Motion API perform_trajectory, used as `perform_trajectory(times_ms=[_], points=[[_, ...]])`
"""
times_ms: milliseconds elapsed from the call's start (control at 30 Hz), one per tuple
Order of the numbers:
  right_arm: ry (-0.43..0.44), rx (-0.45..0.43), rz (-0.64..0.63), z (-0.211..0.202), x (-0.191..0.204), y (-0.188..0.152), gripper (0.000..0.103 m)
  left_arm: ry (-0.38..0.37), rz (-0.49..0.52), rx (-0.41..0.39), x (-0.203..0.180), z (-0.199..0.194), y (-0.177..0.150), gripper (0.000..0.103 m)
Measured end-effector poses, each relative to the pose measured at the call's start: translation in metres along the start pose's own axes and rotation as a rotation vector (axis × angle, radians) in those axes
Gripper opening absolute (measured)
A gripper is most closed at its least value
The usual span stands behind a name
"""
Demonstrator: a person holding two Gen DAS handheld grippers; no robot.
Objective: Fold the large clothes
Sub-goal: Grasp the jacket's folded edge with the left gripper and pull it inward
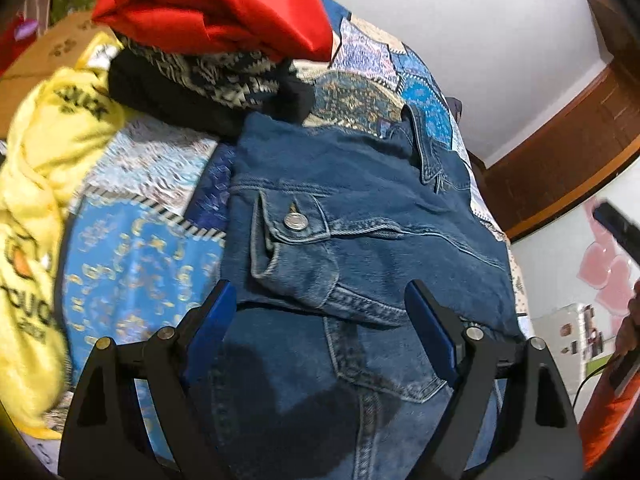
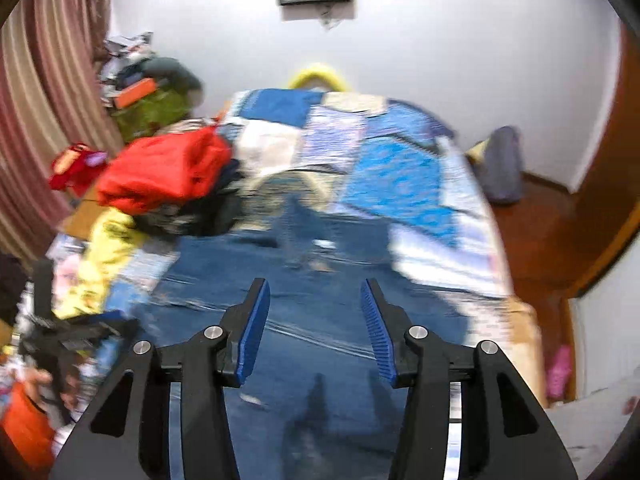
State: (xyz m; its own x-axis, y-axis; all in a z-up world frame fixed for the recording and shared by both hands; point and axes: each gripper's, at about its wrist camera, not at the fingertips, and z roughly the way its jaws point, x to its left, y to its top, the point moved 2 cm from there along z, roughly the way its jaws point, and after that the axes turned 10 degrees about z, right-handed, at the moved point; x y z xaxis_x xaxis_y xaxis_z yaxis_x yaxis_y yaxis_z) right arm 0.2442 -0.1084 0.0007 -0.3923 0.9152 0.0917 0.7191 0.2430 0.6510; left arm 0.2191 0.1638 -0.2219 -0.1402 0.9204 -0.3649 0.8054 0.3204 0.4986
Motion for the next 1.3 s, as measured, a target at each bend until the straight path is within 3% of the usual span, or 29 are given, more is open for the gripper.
perform_trajectory(times_ms=[133,233,267,300,367,500,567,667,800,900,1033,1133,1200,1300], points=[[-0.093,0.016,0.007,-0.003,-0.037,-0.017,0.045,-0.045,-0.035,0.044,0.002,0.018,0.003,0.079],[-0.119,0.062,0.053,0.003,-0.063,-0.032,0.045,-0.074,-0.081,0.076,0.005,0.033,0.004,0.063],[-0.12,0.081,0.076,0.007,-0.07,-0.039,0.045,-0.078,-0.097,0.082,0.006,0.037,0.005,0.05],[-0.118,0.1,0.103,0.013,-0.077,-0.046,0.045,-0.065,-0.104,0.086,0.007,0.041,0.006,0.037],[-0.115,0.132,0.15,0.021,-0.09,-0.057,0.045,-0.023,-0.083,0.076,0.003,0.043,0.01,0.028],[-0.104,0.195,0.226,0.037,-0.107,-0.078,0.045,0.073,0.032,0.003,-0.017,0.032,0.023,0.021],[-0.102,0.212,0.249,0.04,-0.113,-0.083,0.045,0.113,0.103,-0.066,-0.033,0.015,0.034,0.02],[-0.089,0.222,0.276,0.043,-0.116,-0.085,0.045,0.1,0.149,-0.164,-0.046,-0.013,0.048,0.02],[-0.074,0.224,0.281,0.048,-0.113,-0.085,0.045,0.125,0.177,-0.221,-0.048,-0.029,0.059,0.02],[-0.074,0.251,0.271,0.059,-0.109,-0.091,0.045,0.171,0.18,-0.162,-0.035,-0.011,0.055,0.02],[-0.087,0.32,0.242,0.081,-0.102,-0.107,0.045,0.22,0.166,-0.012,-0.008,0.03,0.03,0.022],[-0.093,0.37,0.231,0.096,-0.101,-0.118,0.045,0.202,0.139,0.069,0.007,0.05,0.012,0.034],[-0.097,0.368,0.228,0.096,-0.101,-0.12,0.045,0.213,0.125,0.07,0.013,0.051,0.008,0.046],[-0.099,0.368,0.215,0.092,-0.102,-0.116,0.046,0.219,0.116,0.066,0.016,0.043,0.009,0.051]])
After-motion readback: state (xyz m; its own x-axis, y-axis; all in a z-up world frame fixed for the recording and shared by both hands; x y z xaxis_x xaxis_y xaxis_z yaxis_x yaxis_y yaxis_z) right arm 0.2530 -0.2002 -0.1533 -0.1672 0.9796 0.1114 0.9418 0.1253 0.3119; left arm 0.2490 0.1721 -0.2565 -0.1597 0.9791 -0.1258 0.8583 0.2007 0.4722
